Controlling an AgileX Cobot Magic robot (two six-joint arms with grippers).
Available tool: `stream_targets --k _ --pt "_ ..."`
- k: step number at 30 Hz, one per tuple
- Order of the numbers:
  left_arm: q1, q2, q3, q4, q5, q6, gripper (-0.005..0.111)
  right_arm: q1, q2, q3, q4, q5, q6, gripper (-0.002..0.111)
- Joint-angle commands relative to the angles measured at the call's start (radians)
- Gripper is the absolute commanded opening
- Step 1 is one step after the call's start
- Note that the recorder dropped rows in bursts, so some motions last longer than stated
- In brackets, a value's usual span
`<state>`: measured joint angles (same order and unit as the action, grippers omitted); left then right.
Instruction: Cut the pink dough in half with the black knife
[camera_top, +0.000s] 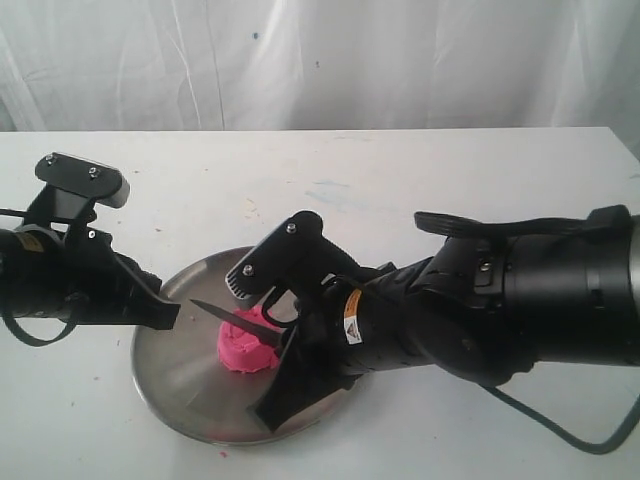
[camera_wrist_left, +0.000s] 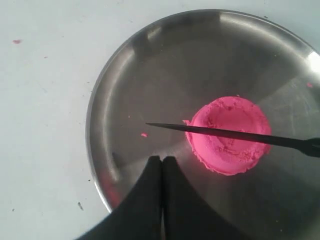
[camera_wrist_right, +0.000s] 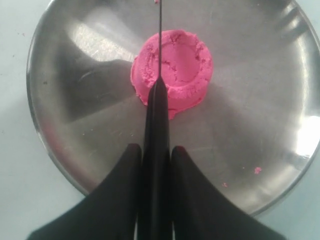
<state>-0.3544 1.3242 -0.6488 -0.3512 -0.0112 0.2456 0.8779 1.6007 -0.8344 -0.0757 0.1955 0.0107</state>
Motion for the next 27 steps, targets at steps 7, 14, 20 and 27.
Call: stream_targets --k 7,14,20,27 --pt "-0.007 -0.008 0.007 -0.007 0.001 -0.001 0.000 -0.031 0.000 0.002 -0.007 0.026 0.044 0.000" --pt "-0.007 0.058 0.007 -0.007 -0.013 0.000 0.000 -0.031 0.032 0.011 -0.007 0.043 0.046 0.000" --pt "-0.007 0.129 0.005 -0.007 -0.089 -0.019 0.000 -0.031 0.036 0.011 -0.007 0.042 0.046 0.000" --pt "-0.007 0.200 -0.094 -0.007 -0.036 -0.033 0.011 -0.031 0.036 0.011 -0.007 0.042 0.046 0.000"
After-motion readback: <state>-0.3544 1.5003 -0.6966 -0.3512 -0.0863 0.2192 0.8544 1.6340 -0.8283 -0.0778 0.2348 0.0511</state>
